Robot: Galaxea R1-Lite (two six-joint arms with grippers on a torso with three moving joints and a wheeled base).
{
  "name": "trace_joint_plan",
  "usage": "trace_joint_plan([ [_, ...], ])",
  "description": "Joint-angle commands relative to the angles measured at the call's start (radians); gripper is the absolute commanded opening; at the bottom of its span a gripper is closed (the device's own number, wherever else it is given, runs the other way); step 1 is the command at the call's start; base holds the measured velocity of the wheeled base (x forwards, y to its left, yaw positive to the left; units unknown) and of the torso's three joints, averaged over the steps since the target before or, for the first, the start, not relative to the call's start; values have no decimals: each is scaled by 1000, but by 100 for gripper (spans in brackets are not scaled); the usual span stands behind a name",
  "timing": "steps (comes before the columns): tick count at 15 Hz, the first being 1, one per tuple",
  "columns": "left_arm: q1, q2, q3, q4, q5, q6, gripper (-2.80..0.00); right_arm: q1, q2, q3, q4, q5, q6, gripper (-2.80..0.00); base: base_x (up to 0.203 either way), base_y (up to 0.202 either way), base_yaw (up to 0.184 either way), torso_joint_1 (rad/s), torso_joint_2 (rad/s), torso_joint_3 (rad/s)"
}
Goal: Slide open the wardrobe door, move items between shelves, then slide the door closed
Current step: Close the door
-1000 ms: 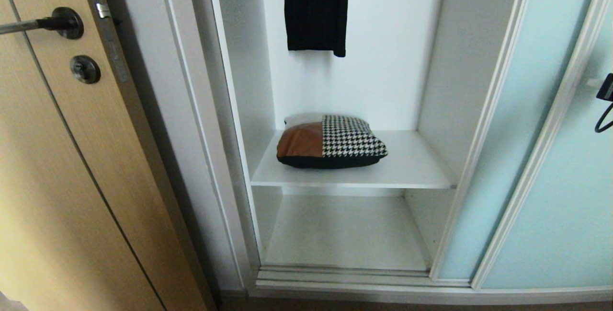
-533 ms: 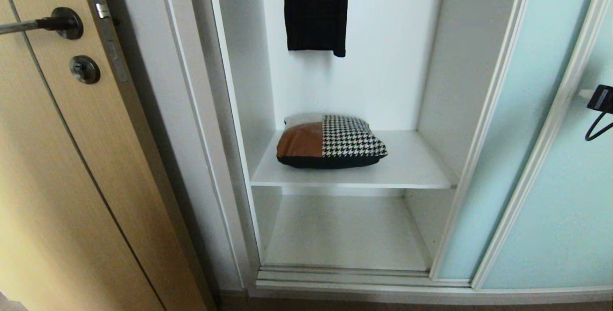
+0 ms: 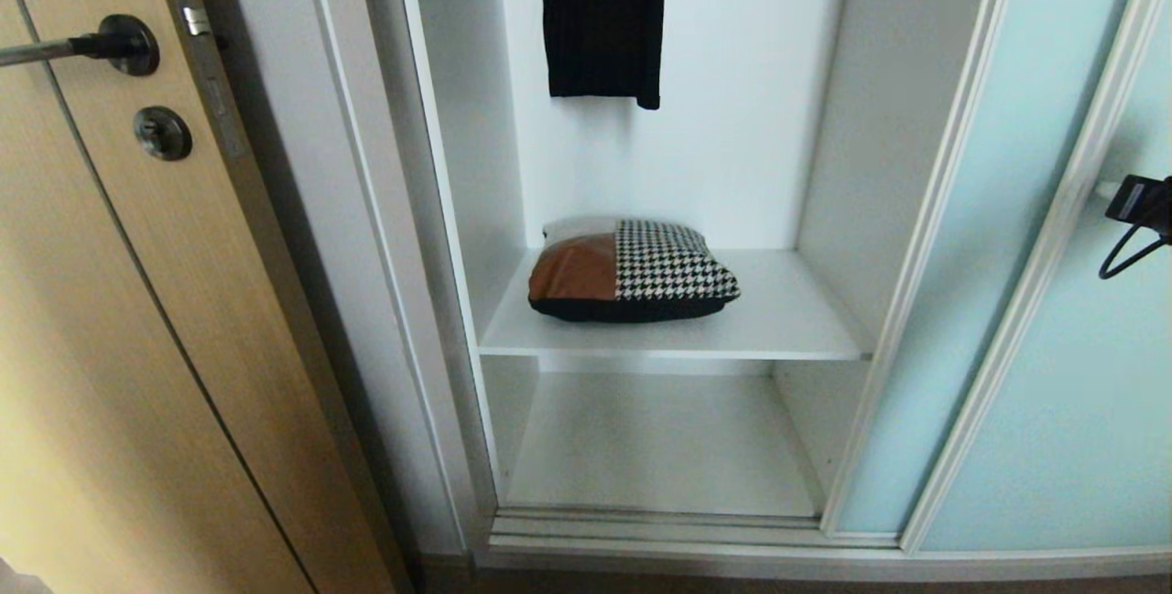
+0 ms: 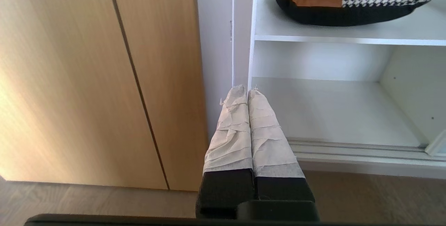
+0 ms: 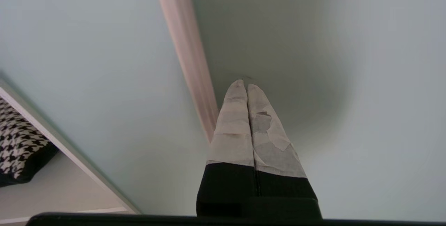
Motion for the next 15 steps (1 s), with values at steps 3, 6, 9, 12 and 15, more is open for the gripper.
trace_joint_plan([
  [3,0,1,2,-1,0,0,-280,10,22,10,0,-3,7,-280,0,0,0,0,0,0],
  [6,0,1,2,-1,0,2,-280,27,-7,31,0,-4,15,-280,0,0,0,0,0,0],
  [9,0,1,2,-1,0,1,-280,50,-45,77,0,-4,15,-280,0,0,0,0,0,0],
  [12,0,1,2,-1,0,0,-280,76,-82,114,-2,-4,14,-280,0,0,0,0,0,0],
  [15,0,1,2,-1,0,2,-280,122,-127,181,-9,-4,13,-280,0,0,0,0,0,0],
])
